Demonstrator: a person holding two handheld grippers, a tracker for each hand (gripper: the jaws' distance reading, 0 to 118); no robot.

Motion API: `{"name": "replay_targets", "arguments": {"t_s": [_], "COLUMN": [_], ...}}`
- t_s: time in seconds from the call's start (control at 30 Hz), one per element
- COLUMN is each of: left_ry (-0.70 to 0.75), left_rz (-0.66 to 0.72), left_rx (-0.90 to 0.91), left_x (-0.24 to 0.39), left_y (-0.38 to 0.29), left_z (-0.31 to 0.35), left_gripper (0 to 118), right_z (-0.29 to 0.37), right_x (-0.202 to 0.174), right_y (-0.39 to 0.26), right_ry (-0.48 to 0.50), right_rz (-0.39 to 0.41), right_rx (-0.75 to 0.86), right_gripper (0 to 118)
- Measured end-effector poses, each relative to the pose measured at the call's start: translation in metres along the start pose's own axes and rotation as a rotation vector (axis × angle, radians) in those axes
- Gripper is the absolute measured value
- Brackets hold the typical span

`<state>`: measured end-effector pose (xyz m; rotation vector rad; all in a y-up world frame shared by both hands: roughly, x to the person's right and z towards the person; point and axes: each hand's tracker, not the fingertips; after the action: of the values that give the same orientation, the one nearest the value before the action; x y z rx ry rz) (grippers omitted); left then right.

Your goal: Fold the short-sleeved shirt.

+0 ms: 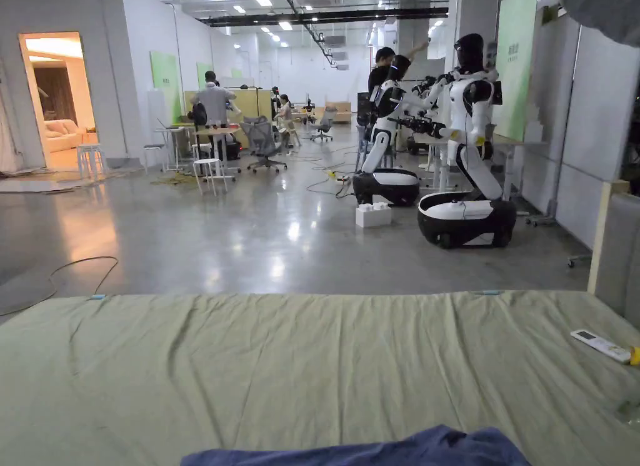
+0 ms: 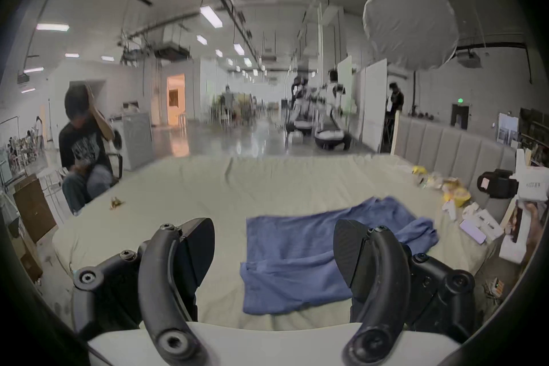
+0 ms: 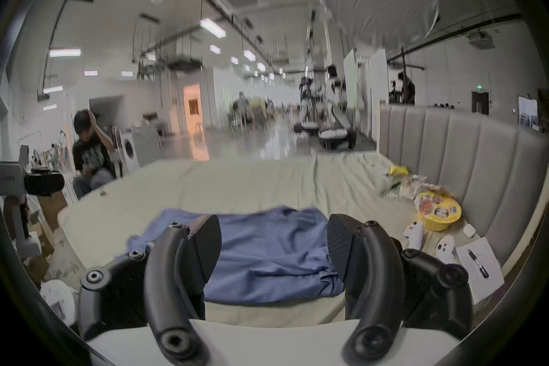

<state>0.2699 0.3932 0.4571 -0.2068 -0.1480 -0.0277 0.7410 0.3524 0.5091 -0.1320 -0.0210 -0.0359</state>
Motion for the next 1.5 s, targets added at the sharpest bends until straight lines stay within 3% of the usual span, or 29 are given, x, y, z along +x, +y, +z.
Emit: {"name": "replay_targets", "arguments": {"t_s": [0.1, 0.2, 0.27, 0.33, 0.4, 0.47, 0.5, 0.57, 0.63, 0.67, 0.73, 0.93, 0.97, 1.0, 1.03, 1.07, 1.1, 1.4, 1.5], "left_ry": [-0.069, -0.083, -0.111, -0.108, -0.110, -0.109, -0.111, -0.090, -0.080, -0.077, -0.078, -0.020, -0.032, -0.035, -0.030, -0.024, -0.041, -0.026, -0.029], "left_rz": [0.031, -0.059, -0.132, -0.113, -0.082, -0.040, -0.025, -0.018, -0.023, -0.022, -0.005, 0.129, 0.165, 0.184, 0.195, 0.210, 0.202, 0.150, 0.136], "left_rx": [0.116, 0.216, 0.247, 0.217, 0.199, 0.187, 0.182, 0.195, 0.184, 0.185, 0.158, -0.112, -0.163, -0.222, -0.276, -0.295, -0.341, -0.630, -0.670], "left_x": [0.021, 0.038, 0.046, 0.048, 0.048, 0.043, 0.041, 0.039, 0.036, 0.033, 0.028, -0.011, -0.020, -0.026, -0.030, -0.034, -0.036, -0.038, -0.036], "left_y": [0.006, 0.001, -0.002, 0.000, -0.002, 0.000, 0.000, 0.000, 0.000, -0.001, -0.002, -0.046, -0.060, -0.072, -0.086, -0.101, -0.113, -0.189, -0.201], "left_z": [0.052, 0.080, 0.094, 0.098, 0.100, 0.102, 0.103, 0.102, 0.100, 0.098, 0.090, 0.009, -0.013, -0.034, -0.057, -0.076, -0.096, -0.207, -0.219], "left_gripper": [83, 79, 54, 40, 7, 3, 1, 1, 1, 1, 1, 1, 7, 22, 53, 73, 80, 77, 51], "right_z": [0.040, 0.063, 0.071, 0.075, 0.079, 0.079, 0.078, 0.077, 0.074, 0.071, 0.071, 0.059, 0.057, 0.053, 0.049, 0.045, 0.044, 0.032, 0.027], "right_x": [-0.027, -0.049, -0.060, -0.063, -0.068, -0.067, -0.069, -0.065, -0.064, -0.062, -0.059, -0.055, -0.055, -0.054, -0.052, -0.051, -0.051, -0.036, -0.030], "right_y": [0.010, 0.017, 0.017, 0.018, 0.018, 0.017, 0.020, 0.019, 0.024, 0.020, 0.020, 0.003, -0.001, -0.005, -0.009, -0.012, -0.015, -0.034, -0.038], "right_ry": [0.008, -0.004, -0.013, 0.007, 0.011, 0.018, 0.012, 0.011, 0.015, 0.014, 0.014, 0.014, 0.014, 0.014, 0.012, 0.009, 0.009, -0.029, -0.047], "right_rz": [0.018, 0.065, 0.047, 0.033, 0.025, -0.002, 0.023, -0.010, 0.020, -0.048, -0.034, -0.065, -0.071, -0.079, -0.091, -0.096, -0.098, -0.096, -0.132], "right_rx": [0.050, 0.102, 0.089, 0.086, 0.090, 0.070, 0.085, 0.045, 0.081, 0.031, 0.066, -0.018, -0.035, -0.055, -0.080, -0.094, -0.103, -0.206, -0.231], "right_gripper": [77, 61, 22, 18, 11, 1, 1, 0, 0, 0, 0, 0, 0, 0, 0, 0, 0, 0, 0]}}
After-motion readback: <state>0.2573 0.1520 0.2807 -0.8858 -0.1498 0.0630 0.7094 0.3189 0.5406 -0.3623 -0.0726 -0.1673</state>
